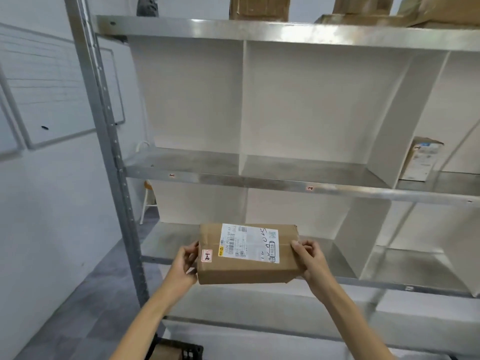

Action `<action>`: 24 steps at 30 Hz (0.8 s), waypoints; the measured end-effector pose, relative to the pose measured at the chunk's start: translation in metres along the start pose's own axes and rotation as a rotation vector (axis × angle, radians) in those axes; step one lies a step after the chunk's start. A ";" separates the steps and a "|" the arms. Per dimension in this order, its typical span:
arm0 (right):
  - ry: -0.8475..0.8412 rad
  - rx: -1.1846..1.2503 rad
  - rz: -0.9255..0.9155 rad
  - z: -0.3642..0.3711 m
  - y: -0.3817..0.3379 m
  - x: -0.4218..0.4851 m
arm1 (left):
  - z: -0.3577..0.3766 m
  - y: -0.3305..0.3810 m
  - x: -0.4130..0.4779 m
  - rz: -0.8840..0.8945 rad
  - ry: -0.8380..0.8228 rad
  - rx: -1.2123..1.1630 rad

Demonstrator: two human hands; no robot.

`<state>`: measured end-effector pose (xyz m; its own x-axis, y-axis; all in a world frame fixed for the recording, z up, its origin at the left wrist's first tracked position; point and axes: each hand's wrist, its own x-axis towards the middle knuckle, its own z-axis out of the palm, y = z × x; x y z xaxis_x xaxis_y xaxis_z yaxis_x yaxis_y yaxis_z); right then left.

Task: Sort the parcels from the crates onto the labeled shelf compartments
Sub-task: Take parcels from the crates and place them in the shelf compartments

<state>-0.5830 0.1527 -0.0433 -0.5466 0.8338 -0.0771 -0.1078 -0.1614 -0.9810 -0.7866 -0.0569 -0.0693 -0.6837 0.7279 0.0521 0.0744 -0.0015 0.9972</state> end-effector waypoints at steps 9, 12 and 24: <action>0.091 0.075 -0.084 -0.109 -0.025 -0.011 | 0.101 0.022 0.015 0.096 -0.158 -0.214; 0.108 0.091 -0.084 -0.133 -0.033 -0.014 | 0.126 0.029 0.016 0.087 -0.173 -0.191; 0.100 0.063 -0.159 -0.184 -0.051 -0.002 | 0.183 0.045 0.012 -0.085 -0.271 -0.190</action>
<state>-0.4237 0.2567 -0.0257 -0.4338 0.8992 0.0574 -0.2396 -0.0537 -0.9694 -0.6586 0.0779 -0.0336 -0.4620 0.8866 -0.0219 -0.1289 -0.0427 0.9907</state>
